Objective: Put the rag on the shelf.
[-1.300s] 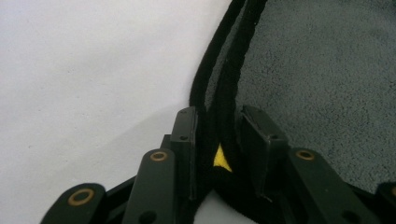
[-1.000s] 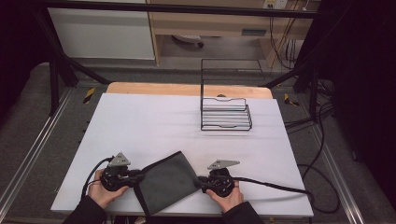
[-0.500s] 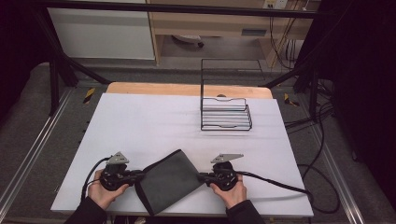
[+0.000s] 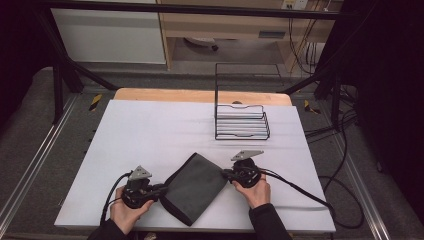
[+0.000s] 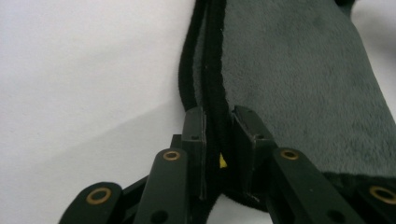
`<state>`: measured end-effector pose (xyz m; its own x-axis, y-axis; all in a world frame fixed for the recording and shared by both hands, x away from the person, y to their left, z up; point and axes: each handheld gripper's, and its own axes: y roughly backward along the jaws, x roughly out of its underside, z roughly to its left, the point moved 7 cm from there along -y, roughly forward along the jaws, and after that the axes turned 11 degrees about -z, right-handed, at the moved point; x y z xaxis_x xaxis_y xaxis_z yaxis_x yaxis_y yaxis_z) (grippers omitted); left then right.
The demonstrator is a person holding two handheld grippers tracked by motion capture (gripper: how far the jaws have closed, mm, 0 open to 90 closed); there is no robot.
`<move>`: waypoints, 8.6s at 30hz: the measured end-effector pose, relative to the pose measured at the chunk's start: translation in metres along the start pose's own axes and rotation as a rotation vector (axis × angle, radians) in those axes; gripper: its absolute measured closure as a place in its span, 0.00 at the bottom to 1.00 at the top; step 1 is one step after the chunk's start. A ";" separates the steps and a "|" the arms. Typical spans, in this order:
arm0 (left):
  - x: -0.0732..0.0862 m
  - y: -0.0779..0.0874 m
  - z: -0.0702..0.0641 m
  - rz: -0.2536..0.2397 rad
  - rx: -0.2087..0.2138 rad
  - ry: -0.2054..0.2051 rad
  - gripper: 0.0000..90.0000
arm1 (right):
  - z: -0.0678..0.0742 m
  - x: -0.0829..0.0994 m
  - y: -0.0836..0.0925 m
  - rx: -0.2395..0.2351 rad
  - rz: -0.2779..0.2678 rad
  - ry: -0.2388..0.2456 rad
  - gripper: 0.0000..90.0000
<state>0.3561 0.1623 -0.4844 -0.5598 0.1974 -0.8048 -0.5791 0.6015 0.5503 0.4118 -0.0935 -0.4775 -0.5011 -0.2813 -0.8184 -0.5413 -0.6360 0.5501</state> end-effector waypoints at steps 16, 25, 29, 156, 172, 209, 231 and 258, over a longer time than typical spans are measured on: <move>-0.032 -0.002 0.012 -0.042 -0.012 -0.140 0.39 | -0.020 0.005 0.022 0.022 -0.114 -0.041 0.53; -0.055 -0.027 0.007 -0.017 0.013 -0.163 0.16 | -0.023 0.018 0.036 0.040 -0.142 -0.026 0.26; -0.064 -0.040 0.004 -0.015 0.012 -0.175 0.14 | -0.024 0.022 0.040 0.027 -0.144 -0.026 0.15; -0.067 -0.086 0.036 -0.029 0.043 0.059 0.87 | -0.019 -0.014 -0.041 0.024 -0.111 -0.282 0.90; -0.088 -0.036 0.020 -0.178 0.039 -0.022 0.87 | 0.000 -0.047 -0.013 -0.046 -0.248 -0.130 0.90; -0.144 0.016 -0.021 -0.477 0.026 -0.111 0.88 | 0.020 -0.112 0.052 -0.002 -0.488 0.090 0.91; -0.184 0.022 -0.043 -0.597 0.035 -0.150 0.88 | 0.012 -0.145 0.090 0.058 -0.583 0.149 0.91; -0.226 0.025 -0.064 -0.708 0.044 -0.172 0.88 | 0.000 -0.177 0.122 0.140 -0.694 0.176 0.91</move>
<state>0.4309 0.0833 -0.2746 0.0428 -0.1338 -0.9901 -0.7416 0.6598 -0.1212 0.4350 -0.1214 -0.2658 0.0983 0.0340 -0.9946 -0.7822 -0.6152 -0.0983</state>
